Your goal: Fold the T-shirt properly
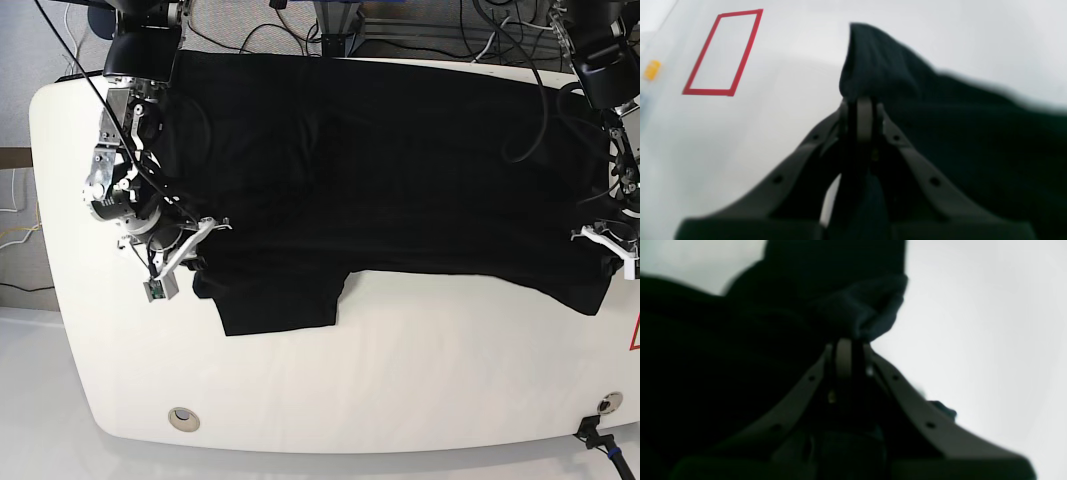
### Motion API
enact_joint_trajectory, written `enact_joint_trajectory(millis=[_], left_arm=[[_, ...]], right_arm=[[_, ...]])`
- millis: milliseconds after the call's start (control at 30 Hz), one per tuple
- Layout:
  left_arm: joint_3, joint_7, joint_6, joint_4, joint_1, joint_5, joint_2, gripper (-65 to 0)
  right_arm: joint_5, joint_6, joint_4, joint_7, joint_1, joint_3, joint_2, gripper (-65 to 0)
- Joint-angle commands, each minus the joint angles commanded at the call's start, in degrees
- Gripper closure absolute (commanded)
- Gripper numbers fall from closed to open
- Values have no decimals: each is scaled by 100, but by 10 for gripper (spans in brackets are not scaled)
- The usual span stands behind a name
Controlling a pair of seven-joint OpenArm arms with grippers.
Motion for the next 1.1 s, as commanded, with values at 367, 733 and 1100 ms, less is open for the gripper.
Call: enact_joint_trajectory(millis=[367,733,1100], left_arm=[[-9,1310,-1204,0,352,-193,-141,0],[18,1310,-1398,0,932,-167,-114,0],[281,1310,-1411,9,659,-167,-237,-521]], right_arm=[[1002,-9,0,-264,-721,369,396,0],[967,-62,-35,-264,-914,360,378,-28],[1002,-9,9,-264,-765,360,378,-388]])
